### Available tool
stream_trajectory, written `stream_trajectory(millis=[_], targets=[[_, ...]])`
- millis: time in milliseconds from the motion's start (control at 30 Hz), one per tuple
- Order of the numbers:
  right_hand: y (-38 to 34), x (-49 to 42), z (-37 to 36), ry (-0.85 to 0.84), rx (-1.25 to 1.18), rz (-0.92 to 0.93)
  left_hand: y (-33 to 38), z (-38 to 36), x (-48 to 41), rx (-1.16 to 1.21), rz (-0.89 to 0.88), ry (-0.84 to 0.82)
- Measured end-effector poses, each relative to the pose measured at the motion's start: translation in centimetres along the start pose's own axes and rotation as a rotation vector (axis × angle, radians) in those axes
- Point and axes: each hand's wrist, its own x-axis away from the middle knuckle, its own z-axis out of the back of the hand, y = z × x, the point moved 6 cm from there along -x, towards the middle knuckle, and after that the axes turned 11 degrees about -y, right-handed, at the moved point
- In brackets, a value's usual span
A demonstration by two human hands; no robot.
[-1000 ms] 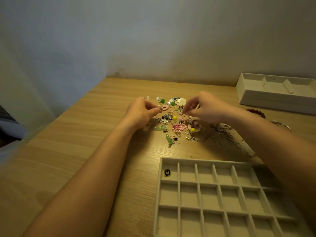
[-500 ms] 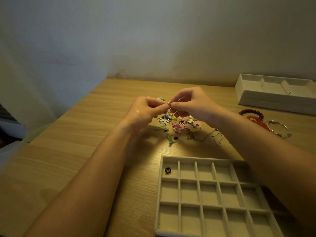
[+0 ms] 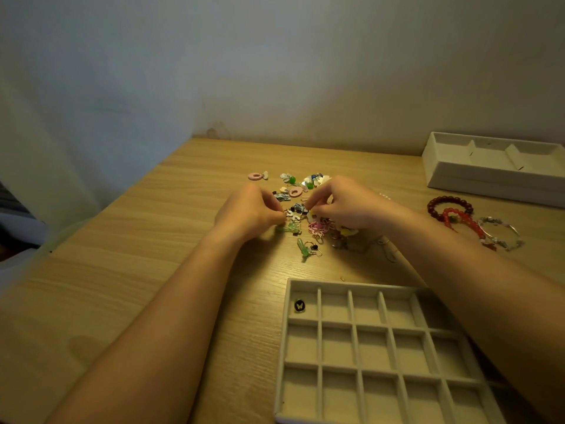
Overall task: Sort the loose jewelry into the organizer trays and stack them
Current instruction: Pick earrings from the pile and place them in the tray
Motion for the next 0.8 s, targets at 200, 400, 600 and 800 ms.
stream_trajectory(millis=[200, 400, 600, 800], targets=[[1.5, 1.1, 1.3, -0.043, -0.088, 0.007, 1.0, -0.2, 0.1, 0.050, -0.076, 0.025], [3.0, 2.4, 2.1, -0.168, -0.043, -0.060, 2.7, -1.8, 0.3, -0.059, -0.187, -0.083], [3.9, 3.0, 2.9, -0.146, -0.030, -0.112, 2.6, -1.8, 0.8, -0.098, -0.193, -0.119], [4.7, 3.6, 3.5, -0.025, -0.122, -0.101, 1.8, -1.3, 0.9, -0.018, -0.204, -0.124]])
